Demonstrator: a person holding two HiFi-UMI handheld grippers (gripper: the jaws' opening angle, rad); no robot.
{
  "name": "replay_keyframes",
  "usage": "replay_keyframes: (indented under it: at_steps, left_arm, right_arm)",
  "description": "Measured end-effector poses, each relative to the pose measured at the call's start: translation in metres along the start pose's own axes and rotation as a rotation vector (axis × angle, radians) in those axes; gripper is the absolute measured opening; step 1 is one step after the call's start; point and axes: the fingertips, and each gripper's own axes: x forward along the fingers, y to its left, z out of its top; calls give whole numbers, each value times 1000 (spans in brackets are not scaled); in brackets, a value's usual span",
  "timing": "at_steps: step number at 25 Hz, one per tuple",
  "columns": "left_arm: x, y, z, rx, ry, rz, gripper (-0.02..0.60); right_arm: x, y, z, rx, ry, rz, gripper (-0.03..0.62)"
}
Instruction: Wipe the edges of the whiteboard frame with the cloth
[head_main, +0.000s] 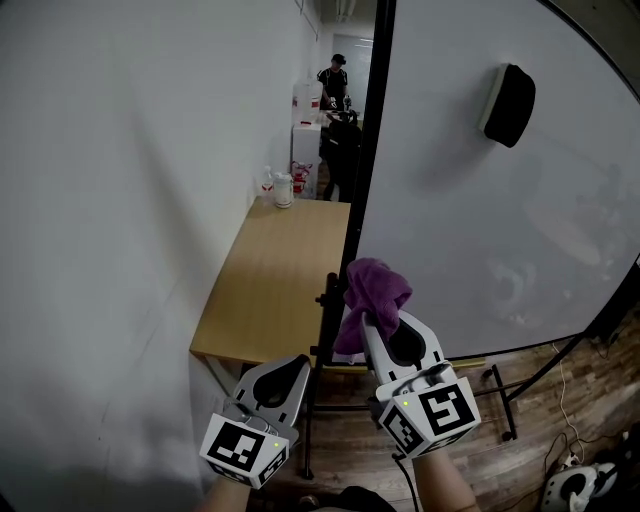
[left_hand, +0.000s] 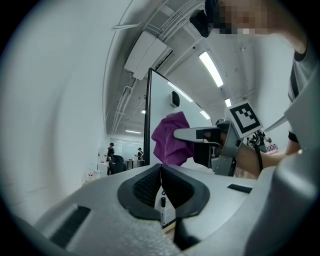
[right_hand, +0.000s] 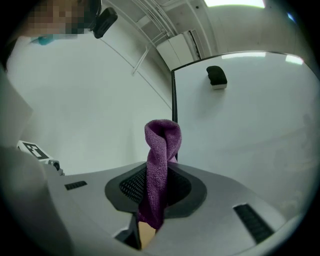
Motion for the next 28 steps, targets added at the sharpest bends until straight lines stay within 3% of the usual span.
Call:
replay_keyframes:
  at_steps: [20,24,28]
  left_arm:
    - [41,11,14,6,-26,89,18]
    - [47,12,11,-11,30,17,18]
    - [46,12,13,-99,67,-101,18]
  right_arm:
    - [36,-32,42,-35,-83,59,72]
    - [43,-37,50,-52,-91,29,72]
    - [49,-38,65,-58,-107,-34,72]
